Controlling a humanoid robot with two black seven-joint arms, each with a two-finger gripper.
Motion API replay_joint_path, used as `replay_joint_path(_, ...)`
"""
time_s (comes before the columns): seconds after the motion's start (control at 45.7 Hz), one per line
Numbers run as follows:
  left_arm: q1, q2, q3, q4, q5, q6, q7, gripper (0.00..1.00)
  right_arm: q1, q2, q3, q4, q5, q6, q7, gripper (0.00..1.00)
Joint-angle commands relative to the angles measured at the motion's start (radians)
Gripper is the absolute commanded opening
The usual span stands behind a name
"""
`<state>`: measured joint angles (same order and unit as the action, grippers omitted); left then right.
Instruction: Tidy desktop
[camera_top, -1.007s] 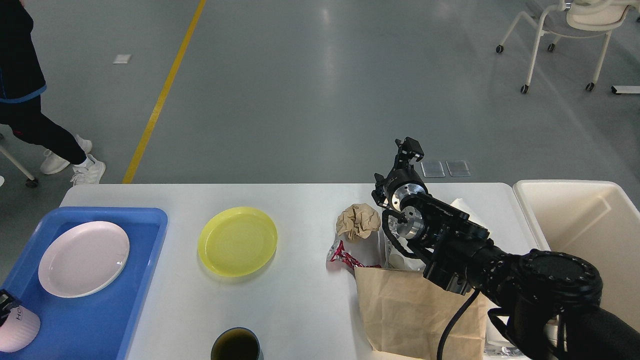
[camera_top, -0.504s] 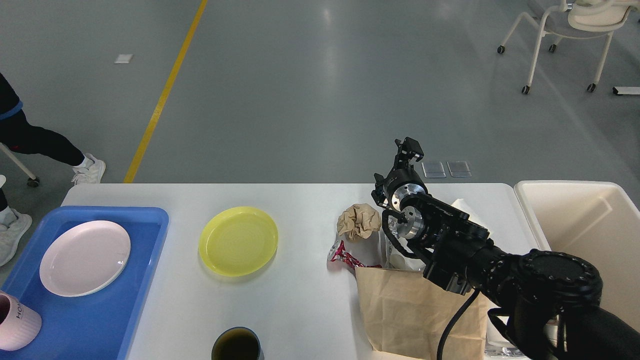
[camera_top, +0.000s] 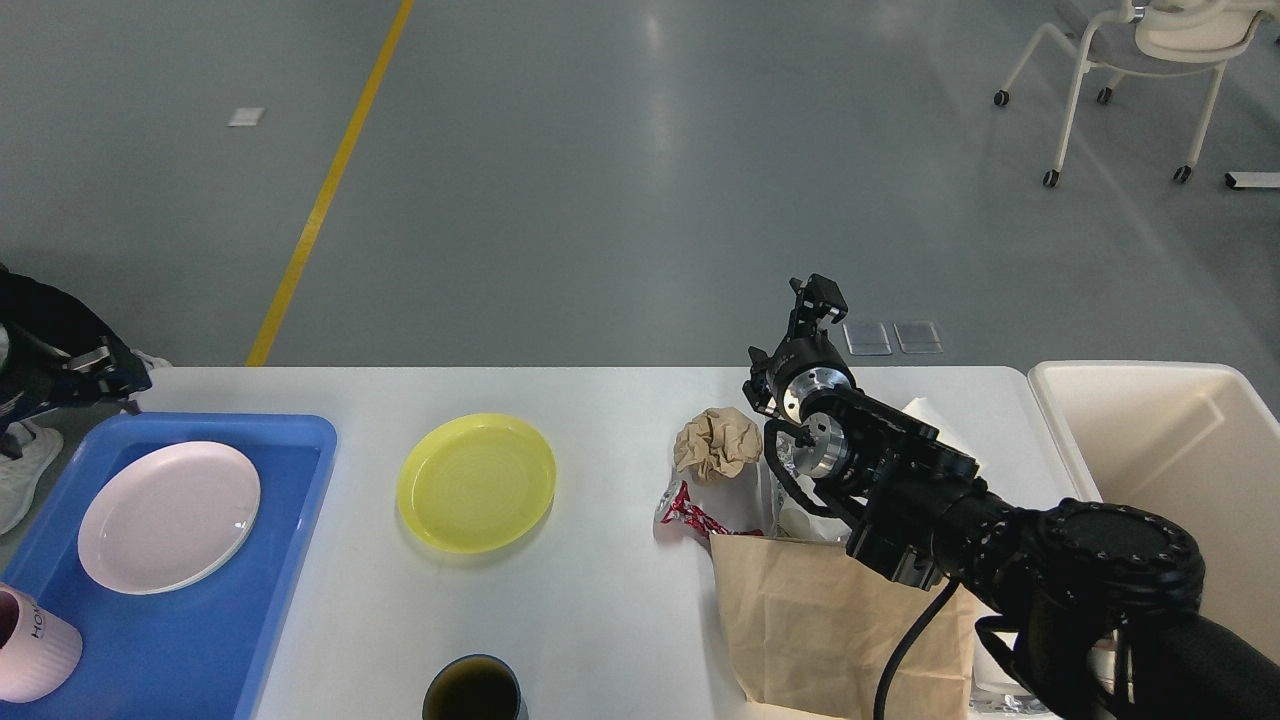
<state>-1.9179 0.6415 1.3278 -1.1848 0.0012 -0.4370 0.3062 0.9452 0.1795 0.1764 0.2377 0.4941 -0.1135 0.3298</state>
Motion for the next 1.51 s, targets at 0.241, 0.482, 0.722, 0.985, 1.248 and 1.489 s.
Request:
replay_joint_path(0.241,-0.171,-0.381,0.011,-0.03,-0.038,-0.068,-0.003,0.96,0.0,0.0,0.0,0.0,0.0,0.0,0.0,1.0)
replay_joint_path(0.482,-0.285,-0.445,-0.07,-0.081,-0.087,-0.31,-0.024,0.96,0.0,0.0,0.0,0.0,0.0,0.0,0.0,1.0)
replay_joint_path(0.722,-0.27,-0.46,-0.091,-0.082,-0.092,-0.339,-0.019,0.96,0.0,0.0,0.0,0.0,0.0,0.0,0.0,1.0)
replay_joint_path(0.985,-0.129,-0.551,-0.128,-0.085,-0.093,-0.333,-0.016,0.92,0.0,0.0,0.0,0.0,0.0,0.0,0.0,1.0)
replay_joint_path(1.248,0.026,-0.568,-0.214,-0.113,-0.092,-0.328,-0.01,0.87,0.0,0.0,0.0,0.0,0.0,0.0,0.0,1.0)
replay_joint_path(1.489,0.082,-0.582,-0.216,-0.131,-0.086,-0.292,-0.006,0.86,0.0,0.0,0.0,0.0,0.0,0.0,0.0,1.0)
